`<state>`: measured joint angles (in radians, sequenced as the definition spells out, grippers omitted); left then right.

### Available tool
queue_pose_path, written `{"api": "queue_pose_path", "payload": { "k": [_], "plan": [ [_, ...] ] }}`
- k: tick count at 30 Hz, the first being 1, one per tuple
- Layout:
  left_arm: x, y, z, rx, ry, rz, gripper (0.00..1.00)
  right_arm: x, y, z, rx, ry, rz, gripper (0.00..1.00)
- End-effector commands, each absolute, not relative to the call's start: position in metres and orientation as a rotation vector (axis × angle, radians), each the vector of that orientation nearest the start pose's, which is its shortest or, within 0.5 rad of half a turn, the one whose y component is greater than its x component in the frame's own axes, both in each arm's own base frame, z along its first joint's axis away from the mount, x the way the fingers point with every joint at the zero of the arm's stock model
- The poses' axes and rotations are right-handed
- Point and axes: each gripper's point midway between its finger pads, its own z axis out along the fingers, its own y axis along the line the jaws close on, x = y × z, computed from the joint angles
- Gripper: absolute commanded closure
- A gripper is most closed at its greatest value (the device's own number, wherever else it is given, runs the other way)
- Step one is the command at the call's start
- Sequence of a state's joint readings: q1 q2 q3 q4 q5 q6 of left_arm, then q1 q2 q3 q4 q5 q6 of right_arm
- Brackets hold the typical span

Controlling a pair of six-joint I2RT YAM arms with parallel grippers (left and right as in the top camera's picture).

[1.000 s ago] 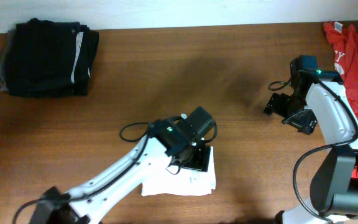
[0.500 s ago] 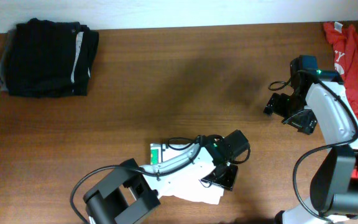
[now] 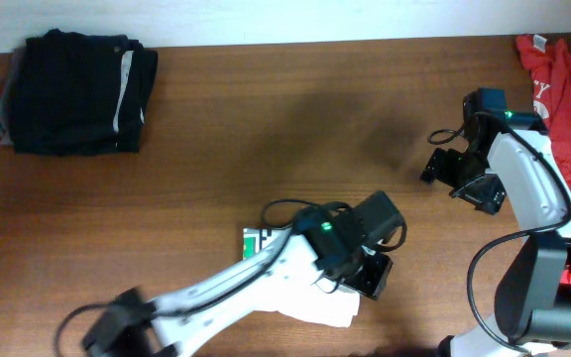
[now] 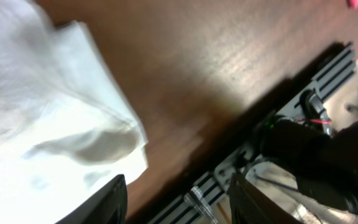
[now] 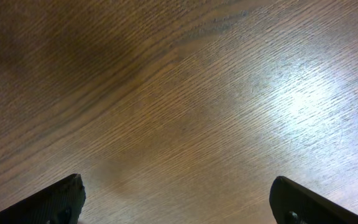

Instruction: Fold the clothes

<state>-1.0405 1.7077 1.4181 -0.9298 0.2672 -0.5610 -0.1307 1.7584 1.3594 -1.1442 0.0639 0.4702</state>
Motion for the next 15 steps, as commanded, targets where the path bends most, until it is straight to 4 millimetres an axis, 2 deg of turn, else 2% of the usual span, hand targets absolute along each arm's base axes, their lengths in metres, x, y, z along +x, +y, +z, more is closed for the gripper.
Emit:
{"api": "queue_pose_path", "payload": {
  "k": [1,4,6,10,15],
  "plan": [
    [0.188,-0.33,0.148,0.631,2.864,-0.472,0.48,0.323,-0.059,0.09,0.926,2.949,-0.119,0.02],
    [0.195,-0.327,0.135,0.606,2.888,-0.447,0.47,0.323,-0.059,0.09,0.926,2.949,-0.119,0.02],
    [0.198,-0.329,0.121,0.591,2.911,-0.423,0.34,0.323,-0.059,0.09,0.926,2.949,-0.119,0.02],
    [0.207,-0.337,0.078,0.493,2.985,-0.341,0.33,0.323,-0.059,0.09,0.926,2.949,-0.119,0.02],
    [0.206,-0.336,0.028,0.358,3.095,-0.228,0.33,0.323,-0.059,0.09,0.926,2.949,-0.119,0.02]
  ]
}}
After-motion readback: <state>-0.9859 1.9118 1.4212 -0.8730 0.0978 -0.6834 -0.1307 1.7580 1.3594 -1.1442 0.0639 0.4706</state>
